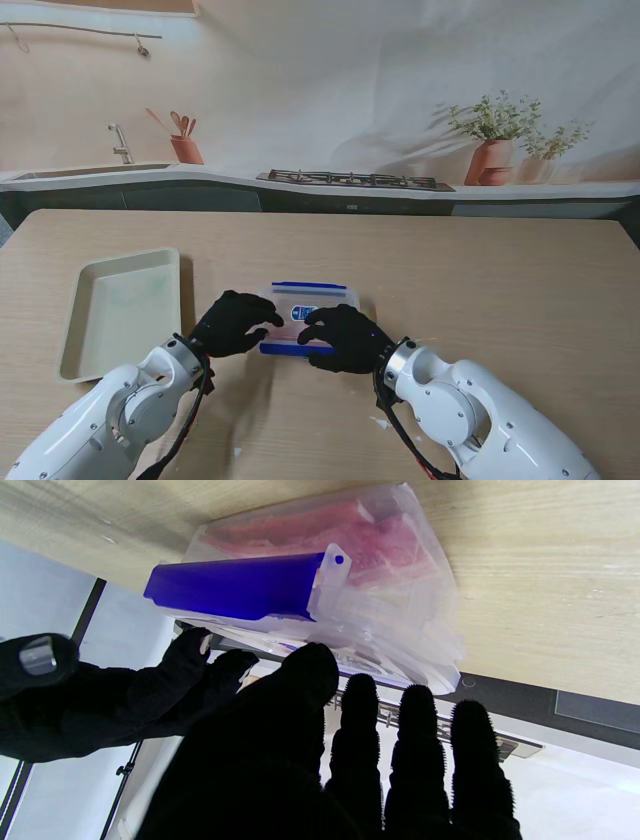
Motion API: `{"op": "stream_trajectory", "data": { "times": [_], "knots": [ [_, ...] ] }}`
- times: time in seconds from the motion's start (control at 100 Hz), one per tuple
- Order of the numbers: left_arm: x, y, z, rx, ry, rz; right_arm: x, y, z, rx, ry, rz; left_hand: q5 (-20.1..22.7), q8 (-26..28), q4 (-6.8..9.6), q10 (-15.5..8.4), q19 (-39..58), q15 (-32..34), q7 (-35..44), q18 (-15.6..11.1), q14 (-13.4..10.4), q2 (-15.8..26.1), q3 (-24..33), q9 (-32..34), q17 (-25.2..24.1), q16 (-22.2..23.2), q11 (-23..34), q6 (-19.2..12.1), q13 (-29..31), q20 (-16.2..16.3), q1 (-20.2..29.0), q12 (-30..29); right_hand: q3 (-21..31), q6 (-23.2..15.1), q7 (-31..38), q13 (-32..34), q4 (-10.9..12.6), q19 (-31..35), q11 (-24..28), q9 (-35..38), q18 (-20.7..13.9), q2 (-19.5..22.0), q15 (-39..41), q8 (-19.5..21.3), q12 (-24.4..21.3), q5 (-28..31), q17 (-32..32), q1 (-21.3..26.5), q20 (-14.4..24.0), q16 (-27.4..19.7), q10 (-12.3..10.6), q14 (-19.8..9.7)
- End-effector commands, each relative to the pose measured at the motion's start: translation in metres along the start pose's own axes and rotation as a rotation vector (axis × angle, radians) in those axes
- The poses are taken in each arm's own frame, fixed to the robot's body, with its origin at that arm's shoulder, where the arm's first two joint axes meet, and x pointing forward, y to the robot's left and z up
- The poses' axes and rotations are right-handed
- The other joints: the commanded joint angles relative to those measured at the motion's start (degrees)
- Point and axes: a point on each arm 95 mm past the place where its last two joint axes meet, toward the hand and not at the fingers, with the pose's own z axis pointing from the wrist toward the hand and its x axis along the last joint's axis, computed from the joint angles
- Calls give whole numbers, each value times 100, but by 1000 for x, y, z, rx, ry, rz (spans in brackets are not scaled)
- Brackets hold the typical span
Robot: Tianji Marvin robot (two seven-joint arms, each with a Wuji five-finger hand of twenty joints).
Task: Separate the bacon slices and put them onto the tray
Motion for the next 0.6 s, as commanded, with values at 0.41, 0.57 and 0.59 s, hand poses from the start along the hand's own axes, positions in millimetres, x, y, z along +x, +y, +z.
{"op": "stream_trajectory", "data": {
  "times": [0.41,0.57,0.59],
  "knots": [
    [-4,8,0,-54,-25,1,-6,-9,6,67,-48,13,232,-23,-207,74,250,152,110,-177,106,71,-242,53,40,-60,44,31,177,84,387,69,92,294,-151,-160,67,-181,25,-115,-189,-18,31,-28,5,-105,-49,-36,-65,55,90,-125],
    [-4,9,0,-61,-26,1,-5,-10,6,73,-42,28,230,-29,-208,75,250,153,104,-154,121,81,-275,64,54,-61,44,34,201,84,387,68,68,170,-31,-151,71,-177,9,-115,-177,-6,35,32,-5,58,-54,-24,-66,56,100,-139],
    [-4,9,1,-60,-27,1,-4,-11,6,73,-40,32,232,-28,-207,83,253,154,106,-144,127,79,-277,61,64,-60,42,36,205,85,389,68,65,139,-14,-151,71,-176,9,-115,-165,-7,35,44,-5,67,-55,-23,-66,56,103,-139]
  ]
}}
